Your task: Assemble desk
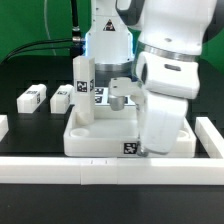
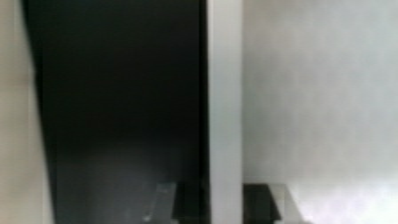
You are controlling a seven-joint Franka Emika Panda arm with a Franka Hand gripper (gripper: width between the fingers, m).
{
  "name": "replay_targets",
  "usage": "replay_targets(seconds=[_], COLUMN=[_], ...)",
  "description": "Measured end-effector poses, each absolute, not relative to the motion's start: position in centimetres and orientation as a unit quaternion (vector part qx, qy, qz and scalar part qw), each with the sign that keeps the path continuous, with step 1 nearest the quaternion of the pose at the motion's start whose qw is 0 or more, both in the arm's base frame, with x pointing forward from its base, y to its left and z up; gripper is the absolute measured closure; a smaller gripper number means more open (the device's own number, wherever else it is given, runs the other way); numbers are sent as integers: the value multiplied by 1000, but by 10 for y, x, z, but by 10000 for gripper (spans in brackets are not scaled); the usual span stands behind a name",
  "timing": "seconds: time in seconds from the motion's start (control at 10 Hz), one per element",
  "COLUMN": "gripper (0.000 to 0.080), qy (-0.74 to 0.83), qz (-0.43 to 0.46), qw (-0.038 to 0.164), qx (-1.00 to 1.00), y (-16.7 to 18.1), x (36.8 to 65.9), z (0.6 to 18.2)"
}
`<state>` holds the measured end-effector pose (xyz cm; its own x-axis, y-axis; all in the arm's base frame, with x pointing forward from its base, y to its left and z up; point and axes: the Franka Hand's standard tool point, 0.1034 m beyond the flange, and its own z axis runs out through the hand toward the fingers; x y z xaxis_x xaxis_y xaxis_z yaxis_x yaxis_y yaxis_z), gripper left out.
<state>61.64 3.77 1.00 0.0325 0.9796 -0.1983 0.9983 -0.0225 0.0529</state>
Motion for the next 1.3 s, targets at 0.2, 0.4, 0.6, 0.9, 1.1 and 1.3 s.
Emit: replay_targets(seconds=[0.2,0.4,0.6,0.9,1.1,1.3], gripper=[739,739,739,536,337,216], qy=[705,706,698,689,683,682], qz=[-68,-74,-84,-116,-138,-137], qw=[90,90,88,72,65,76], qx=[701,698,705,712,714,715], y=[49,54,52,48,44,39], x=[634,642,645,634,629,632], z=[10,11,15,24,42,61])
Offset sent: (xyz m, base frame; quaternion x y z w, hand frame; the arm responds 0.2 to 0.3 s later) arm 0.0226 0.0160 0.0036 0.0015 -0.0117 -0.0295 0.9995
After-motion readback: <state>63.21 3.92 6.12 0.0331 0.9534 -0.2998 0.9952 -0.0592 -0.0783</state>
